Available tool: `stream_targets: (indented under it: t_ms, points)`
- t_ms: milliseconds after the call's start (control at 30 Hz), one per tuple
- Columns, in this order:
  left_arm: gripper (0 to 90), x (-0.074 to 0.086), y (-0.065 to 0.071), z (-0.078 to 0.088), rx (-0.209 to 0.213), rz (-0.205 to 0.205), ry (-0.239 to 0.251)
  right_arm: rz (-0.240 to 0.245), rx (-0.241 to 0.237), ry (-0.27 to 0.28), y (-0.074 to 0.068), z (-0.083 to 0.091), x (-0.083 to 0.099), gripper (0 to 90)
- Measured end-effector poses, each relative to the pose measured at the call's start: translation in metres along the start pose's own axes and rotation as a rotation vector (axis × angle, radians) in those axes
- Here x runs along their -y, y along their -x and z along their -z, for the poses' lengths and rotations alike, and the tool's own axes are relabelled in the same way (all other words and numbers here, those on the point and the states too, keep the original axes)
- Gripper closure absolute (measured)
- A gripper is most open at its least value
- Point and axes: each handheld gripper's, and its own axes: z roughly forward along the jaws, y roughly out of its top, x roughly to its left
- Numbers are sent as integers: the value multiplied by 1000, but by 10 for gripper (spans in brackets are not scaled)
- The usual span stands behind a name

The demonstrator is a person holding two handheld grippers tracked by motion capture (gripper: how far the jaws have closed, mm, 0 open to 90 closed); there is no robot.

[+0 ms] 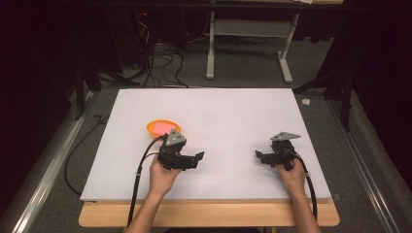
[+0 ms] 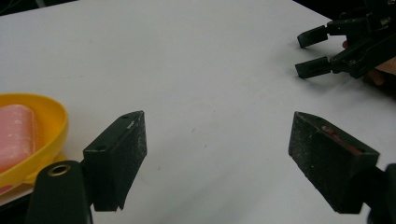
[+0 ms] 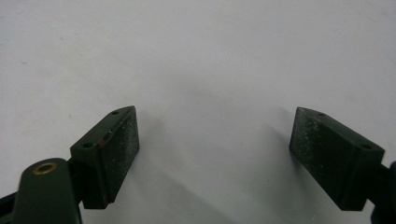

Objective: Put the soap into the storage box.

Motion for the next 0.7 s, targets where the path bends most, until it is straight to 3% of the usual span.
stream_targets:
  t_ms: [700]
  points:
    - [224, 10, 10, -16, 55, -17, -32, 4, 0, 0, 0, 0, 0, 166]
